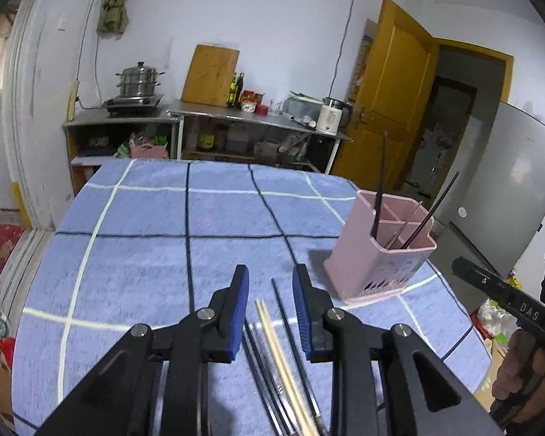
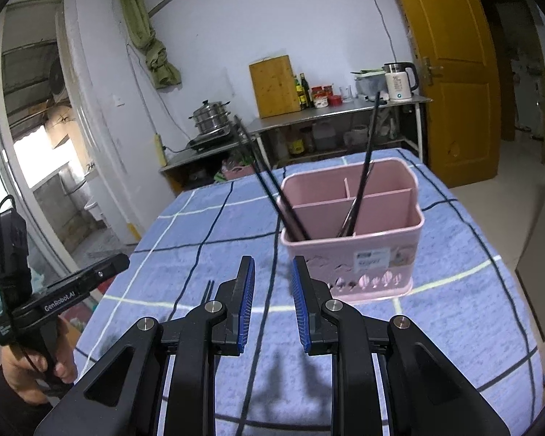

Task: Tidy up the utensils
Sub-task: 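Move both open tools back over the remaining chopsticks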

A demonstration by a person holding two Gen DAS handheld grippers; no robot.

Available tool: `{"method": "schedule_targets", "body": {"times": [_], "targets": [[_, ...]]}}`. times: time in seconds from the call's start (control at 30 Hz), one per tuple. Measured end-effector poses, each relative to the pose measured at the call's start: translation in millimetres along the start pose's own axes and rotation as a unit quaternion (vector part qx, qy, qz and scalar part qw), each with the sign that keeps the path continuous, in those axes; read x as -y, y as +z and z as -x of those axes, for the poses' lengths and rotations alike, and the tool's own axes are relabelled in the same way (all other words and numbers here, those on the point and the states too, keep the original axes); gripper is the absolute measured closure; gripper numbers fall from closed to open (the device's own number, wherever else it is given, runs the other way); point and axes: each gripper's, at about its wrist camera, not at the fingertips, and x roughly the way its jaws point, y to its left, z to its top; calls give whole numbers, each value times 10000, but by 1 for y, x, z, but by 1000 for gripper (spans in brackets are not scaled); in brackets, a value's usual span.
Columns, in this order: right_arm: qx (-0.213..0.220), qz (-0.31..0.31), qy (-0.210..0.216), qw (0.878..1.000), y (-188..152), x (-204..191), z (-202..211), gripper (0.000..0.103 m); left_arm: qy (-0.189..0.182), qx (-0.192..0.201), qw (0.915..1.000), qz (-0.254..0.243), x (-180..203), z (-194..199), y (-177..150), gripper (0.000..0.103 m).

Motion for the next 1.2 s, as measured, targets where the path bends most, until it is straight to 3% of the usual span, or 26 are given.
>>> {"method": "schedule_targets", "body": {"times": [0.33,0.83,1.2], "targets": [[-257,111,89,9996,-20,-14,-18,81,96,-174,9998,51,-13,-4,-24,77],[-832,188,211,9961,-48,-25,-58,82,194,-1053,9937,315,-29,-70,-64,77],[-973,166,231,9949,-51,-21,-71,82,320,-1369,9896,294,-28,-99,-73,77]]}}
